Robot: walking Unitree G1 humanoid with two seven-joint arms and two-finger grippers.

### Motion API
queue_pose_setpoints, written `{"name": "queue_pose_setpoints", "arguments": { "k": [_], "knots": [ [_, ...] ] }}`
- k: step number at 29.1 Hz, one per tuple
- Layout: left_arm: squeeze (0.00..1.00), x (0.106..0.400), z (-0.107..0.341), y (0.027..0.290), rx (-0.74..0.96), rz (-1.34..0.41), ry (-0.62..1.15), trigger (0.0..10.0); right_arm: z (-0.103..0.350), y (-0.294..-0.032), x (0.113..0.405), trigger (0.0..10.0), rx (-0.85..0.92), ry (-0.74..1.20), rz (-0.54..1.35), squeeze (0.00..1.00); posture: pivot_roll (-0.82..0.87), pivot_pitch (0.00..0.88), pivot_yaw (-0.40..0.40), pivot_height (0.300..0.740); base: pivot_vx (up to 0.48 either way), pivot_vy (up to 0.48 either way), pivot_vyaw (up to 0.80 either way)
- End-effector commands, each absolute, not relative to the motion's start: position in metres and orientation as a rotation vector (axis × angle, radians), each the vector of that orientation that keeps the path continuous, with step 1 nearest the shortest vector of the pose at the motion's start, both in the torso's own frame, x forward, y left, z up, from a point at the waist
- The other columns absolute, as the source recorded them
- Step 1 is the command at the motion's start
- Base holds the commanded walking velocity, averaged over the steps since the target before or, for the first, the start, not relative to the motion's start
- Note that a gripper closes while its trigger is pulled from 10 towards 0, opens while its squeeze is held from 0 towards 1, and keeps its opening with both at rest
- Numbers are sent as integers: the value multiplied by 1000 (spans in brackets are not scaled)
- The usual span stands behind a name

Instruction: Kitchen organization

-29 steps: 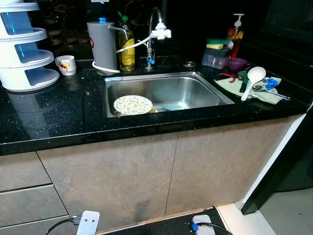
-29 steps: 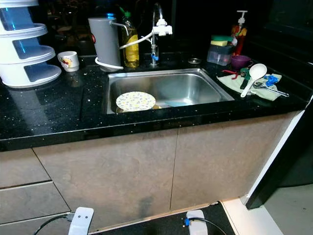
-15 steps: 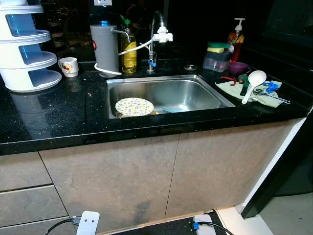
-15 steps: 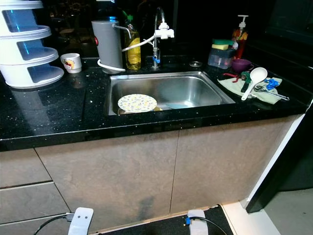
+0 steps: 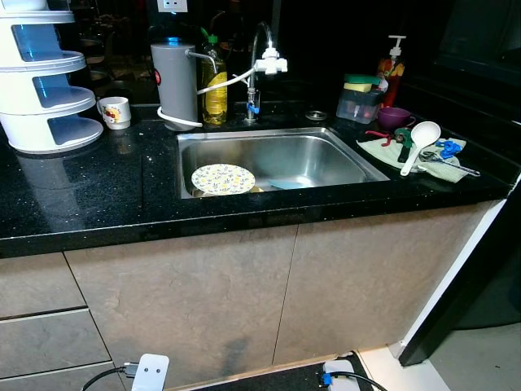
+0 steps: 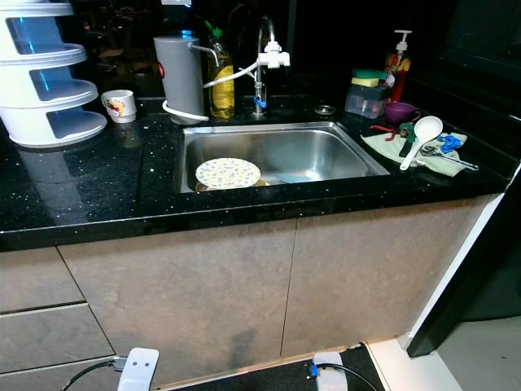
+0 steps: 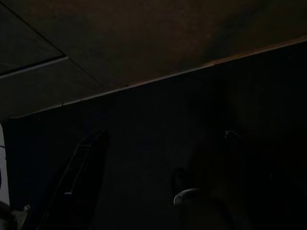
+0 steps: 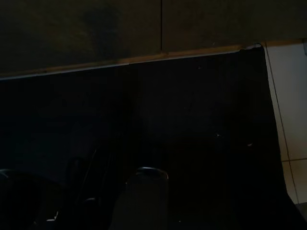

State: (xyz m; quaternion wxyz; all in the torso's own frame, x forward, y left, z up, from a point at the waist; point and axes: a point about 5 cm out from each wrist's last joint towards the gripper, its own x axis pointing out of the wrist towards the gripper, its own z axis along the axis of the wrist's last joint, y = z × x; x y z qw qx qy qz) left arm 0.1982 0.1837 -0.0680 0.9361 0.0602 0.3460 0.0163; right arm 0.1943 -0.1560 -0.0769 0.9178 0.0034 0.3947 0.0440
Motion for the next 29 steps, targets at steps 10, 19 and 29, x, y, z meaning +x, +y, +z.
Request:
{"name": "queue_pose_setpoints", "arguments": {
  "k": [10,19,29],
  "knots": [
    [0,185,-76,181,128,38,765,10000,-82,-156,184,10000,-13,844,123,0,-6,0,-104,740,0,0,0],
    [0,184,-77,177,154,2,762,10000,-81,-159,185,10000,-24,843,133,0,-9,0,-99,740,0,0,0],
    [0,188,-72,175,149,-34,703,10000,-84,-166,178,10000,-29,846,120,0,-34,36,-68,740,0,0,0]
  ]
}}
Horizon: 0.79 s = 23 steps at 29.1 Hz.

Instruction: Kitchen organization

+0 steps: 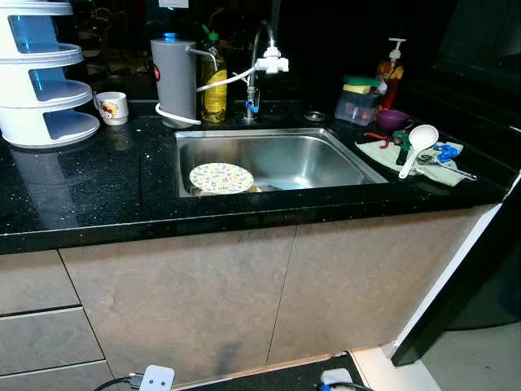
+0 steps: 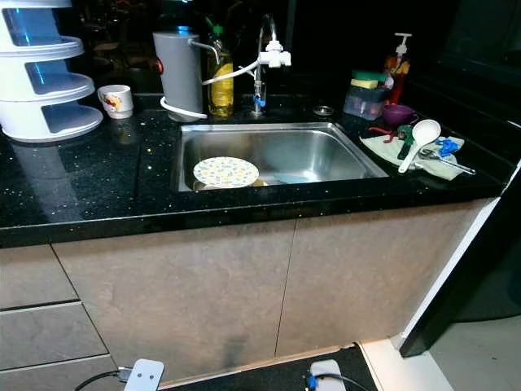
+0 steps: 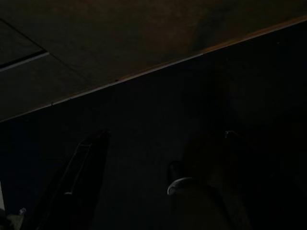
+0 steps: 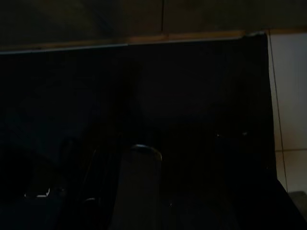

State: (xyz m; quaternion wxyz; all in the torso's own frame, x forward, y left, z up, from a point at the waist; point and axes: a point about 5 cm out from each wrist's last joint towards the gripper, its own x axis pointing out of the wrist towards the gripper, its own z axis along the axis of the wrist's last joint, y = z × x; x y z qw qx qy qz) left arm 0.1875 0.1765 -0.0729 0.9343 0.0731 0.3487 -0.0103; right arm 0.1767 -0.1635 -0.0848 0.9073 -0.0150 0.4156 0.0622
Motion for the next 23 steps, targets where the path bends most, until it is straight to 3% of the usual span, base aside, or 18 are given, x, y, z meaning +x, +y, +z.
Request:
{"name": "queue_pose_setpoints", "arguments": {
  "k": [1,7,16,23],
  "knots": [
    [0,188,-72,176,128,-33,699,10000,-84,-166,178,10000,-28,846,112,0,-47,47,-66,740,0,0,0],
    [0,191,-70,184,169,31,692,10000,-84,-164,178,10000,-19,845,141,0,-57,98,-78,740,0,0,0],
    [0,180,-71,176,143,-34,663,10000,-82,-170,177,10000,8,819,108,0,-63,235,-75,740,0,0,0],
    [0,183,-69,178,150,-29,656,10000,-85,-165,169,10000,21,820,110,0,-59,259,-74,740,0,0,0]
  ]
}}
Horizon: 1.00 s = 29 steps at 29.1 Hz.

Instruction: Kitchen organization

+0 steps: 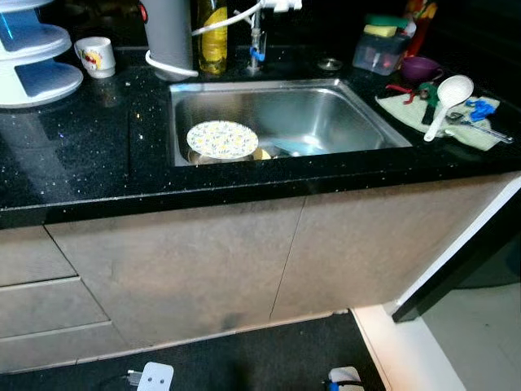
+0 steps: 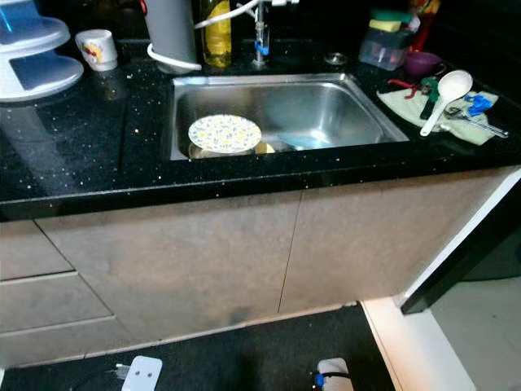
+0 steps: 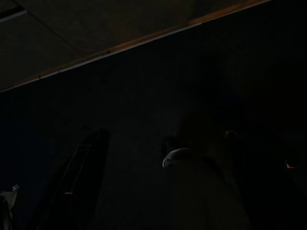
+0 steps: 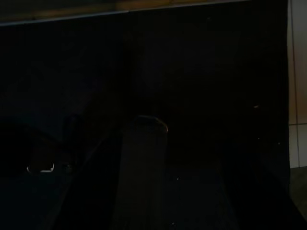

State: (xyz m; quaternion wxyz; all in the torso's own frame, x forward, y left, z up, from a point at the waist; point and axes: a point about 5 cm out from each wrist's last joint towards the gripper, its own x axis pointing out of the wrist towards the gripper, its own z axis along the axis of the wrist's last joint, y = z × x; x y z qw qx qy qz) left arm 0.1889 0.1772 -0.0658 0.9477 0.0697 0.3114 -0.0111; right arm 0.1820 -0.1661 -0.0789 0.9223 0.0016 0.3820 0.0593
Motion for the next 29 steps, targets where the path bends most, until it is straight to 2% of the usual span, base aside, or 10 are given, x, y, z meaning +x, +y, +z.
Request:
{"name": "queue_pose_setpoints", "arguments": {
  "k": [1,10,15,20,26,29],
  "knots": [
    [0,184,-69,178,151,-29,657,10000,-86,-164,168,10000,22,823,108,0,-59,259,-74,740,0,0,0],
    [0,196,-65,175,171,-73,657,10000,-82,-176,174,10000,17,793,55,0,-85,261,-42,740,0,0,0],
    [0,199,-65,171,173,-87,667,10000,-79,-187,177,10000,0,781,20,0,-123,261,-67,740,0,0,0],
    [0,207,-62,176,168,-45,668,10000,-71,-185,192,10000,26,738,16,0,-120,248,-92,740,0,0,0],
    [0,216,-56,183,160,-13,658,10000,-68,-180,202,10000,36,730,14,0,-110,235,-81,740,0,0,0],
    [0,225,-50,195,170,5,649,10000,-64,-174,211,10000,60,711,8,0,-109,221,-64,740,0,0,0]
  ]
}}
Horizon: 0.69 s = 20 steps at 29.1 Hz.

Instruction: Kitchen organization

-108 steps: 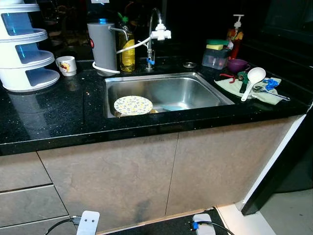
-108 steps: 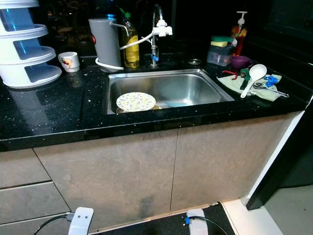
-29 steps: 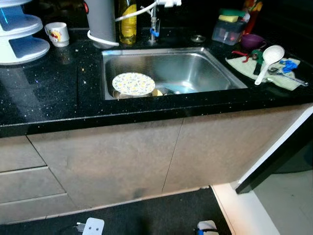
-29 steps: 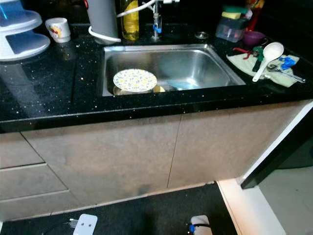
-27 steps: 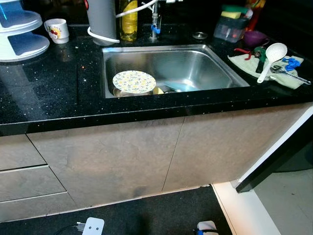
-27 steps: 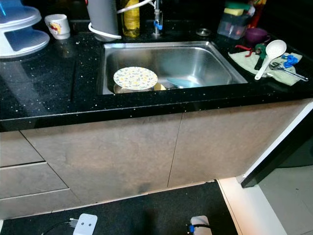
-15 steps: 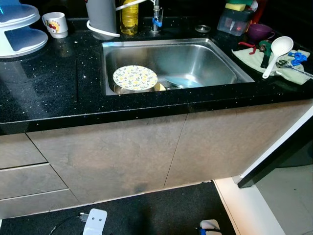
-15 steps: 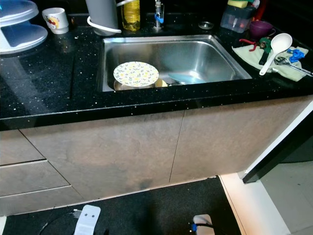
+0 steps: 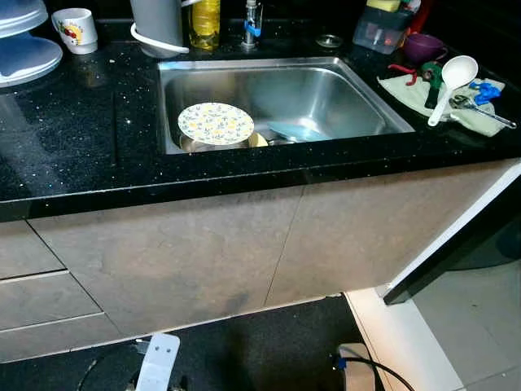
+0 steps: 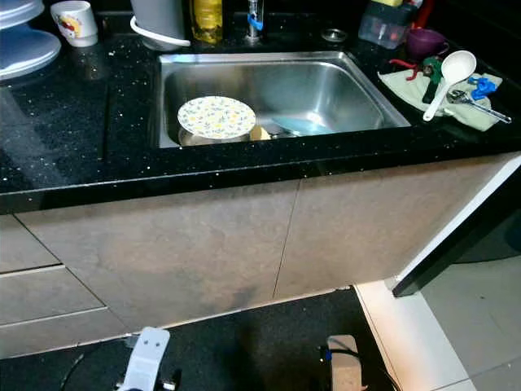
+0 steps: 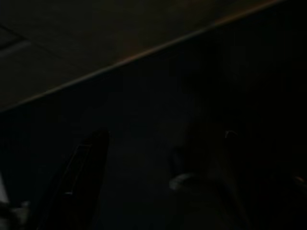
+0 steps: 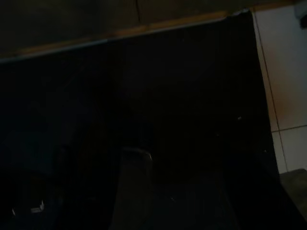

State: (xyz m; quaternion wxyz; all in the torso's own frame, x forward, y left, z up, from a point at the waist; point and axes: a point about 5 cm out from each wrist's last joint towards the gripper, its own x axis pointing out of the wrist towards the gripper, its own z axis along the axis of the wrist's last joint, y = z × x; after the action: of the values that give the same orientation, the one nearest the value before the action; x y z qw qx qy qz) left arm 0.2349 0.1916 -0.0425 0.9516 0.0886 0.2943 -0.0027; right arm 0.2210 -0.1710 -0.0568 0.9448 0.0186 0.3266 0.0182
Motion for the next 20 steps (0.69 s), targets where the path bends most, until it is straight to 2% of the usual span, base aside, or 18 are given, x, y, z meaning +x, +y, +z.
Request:
{"name": "queue_pose_setpoints", "arguments": {
  "k": [1,6,14,20],
  "knots": [
    [0,232,-45,203,186,4,645,10000,-61,-169,217,10000,78,707,3,0,-110,231,-82,740,0,0,0],
    [0,237,-42,207,179,33,649,10000,-60,-169,221,10000,80,713,19,0,-71,236,-88,740,0,0,0],
    [0,221,-56,184,190,-53,699,10000,-67,-186,204,10000,74,744,-48,0,-111,258,-62,740,0,0,0],
    [0,219,-60,172,180,-60,727,10000,-70,-185,200,10000,96,759,-76,0,-86,220,-51,740,0,0,0]
  ]
}}
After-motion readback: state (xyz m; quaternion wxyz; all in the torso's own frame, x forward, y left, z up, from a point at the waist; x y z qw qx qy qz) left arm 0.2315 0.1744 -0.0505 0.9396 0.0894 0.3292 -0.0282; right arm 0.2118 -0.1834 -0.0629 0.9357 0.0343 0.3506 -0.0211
